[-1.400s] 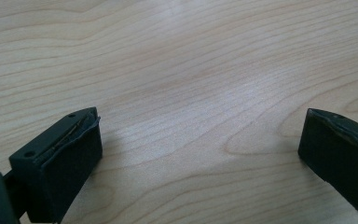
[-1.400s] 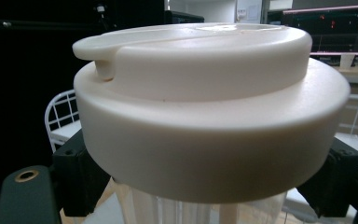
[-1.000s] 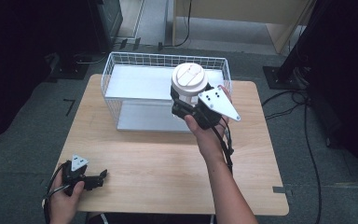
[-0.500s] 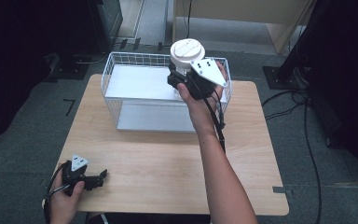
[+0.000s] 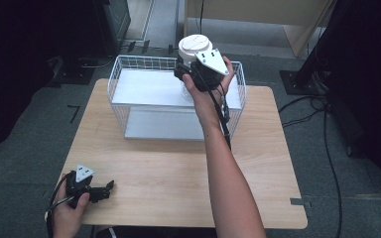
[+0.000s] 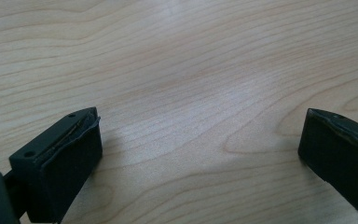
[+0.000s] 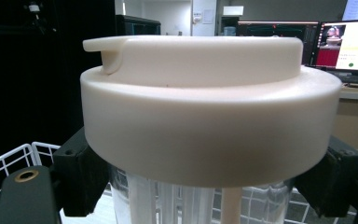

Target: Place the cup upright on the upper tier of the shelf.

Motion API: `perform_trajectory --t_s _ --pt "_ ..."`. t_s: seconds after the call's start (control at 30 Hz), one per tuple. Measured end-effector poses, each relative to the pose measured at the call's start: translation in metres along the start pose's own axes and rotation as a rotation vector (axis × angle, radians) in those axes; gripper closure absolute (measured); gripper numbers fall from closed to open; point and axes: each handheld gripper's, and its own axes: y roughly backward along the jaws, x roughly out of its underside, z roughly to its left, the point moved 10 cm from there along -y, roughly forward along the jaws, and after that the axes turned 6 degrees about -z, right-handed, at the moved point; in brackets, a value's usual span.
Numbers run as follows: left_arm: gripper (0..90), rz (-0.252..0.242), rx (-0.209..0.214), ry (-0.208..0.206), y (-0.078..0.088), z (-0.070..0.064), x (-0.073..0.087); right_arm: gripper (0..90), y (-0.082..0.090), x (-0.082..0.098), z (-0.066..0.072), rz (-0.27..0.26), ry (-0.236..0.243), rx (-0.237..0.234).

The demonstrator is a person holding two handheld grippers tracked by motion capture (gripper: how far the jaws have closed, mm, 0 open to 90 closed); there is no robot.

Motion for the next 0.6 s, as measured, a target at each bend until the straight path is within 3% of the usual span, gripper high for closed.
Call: perform_trajectory --t_s 0.43,0.5,0.6 --pt "0.0 0.001 0.0 -0.001 0.0 0.0 0.0001 15.2 0.0005 0.0072 -0.0016 0.017 0.005 -0.005" --pt "0.0 0.0 0.0 0.0 0.0 0.0 0.0 12.9 0.0014 0.0076 -0.0037 0.016 -0.013 -0.017" --pt "0.0 0.0 0.0 0.0 0.0 0.0 0.0 0.4 0.0041 0.0104 -0.0025 0.033 -0.02 -0.053"
